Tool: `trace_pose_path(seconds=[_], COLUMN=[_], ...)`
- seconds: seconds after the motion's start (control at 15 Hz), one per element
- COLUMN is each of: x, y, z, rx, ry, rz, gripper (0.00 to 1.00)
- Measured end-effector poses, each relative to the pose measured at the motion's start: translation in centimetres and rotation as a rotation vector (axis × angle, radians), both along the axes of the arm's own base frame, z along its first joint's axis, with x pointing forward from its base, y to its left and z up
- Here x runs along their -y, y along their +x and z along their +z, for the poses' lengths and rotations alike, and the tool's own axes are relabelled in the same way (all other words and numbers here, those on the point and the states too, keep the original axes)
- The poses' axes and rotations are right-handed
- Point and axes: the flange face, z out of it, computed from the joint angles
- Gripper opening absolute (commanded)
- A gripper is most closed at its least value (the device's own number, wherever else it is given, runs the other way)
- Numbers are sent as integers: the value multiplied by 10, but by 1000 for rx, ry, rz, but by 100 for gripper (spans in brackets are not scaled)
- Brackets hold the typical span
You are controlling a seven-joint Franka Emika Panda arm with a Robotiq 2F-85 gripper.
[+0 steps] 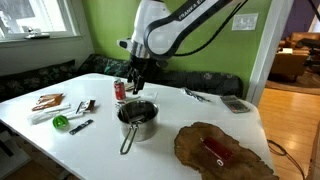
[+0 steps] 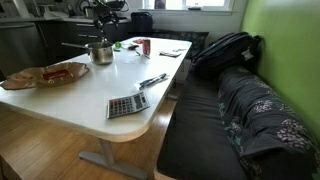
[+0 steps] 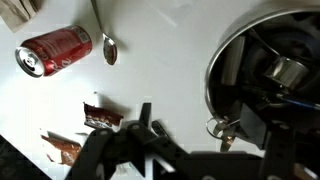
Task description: Move the measuring spoon from the pot to the brown object
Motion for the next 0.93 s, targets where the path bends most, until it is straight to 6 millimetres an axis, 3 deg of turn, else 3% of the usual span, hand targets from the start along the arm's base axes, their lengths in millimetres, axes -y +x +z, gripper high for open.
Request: trace_pose_path(seconds=[0.27, 0.6, 0.93], x=[-33, -78, -82], y=[1, -11, -12], z=[-31, -25, -24], rx=[-3, -13, -49], ry=[49, 128, 121], rz=[34, 82, 69], gripper=[100, 99, 100])
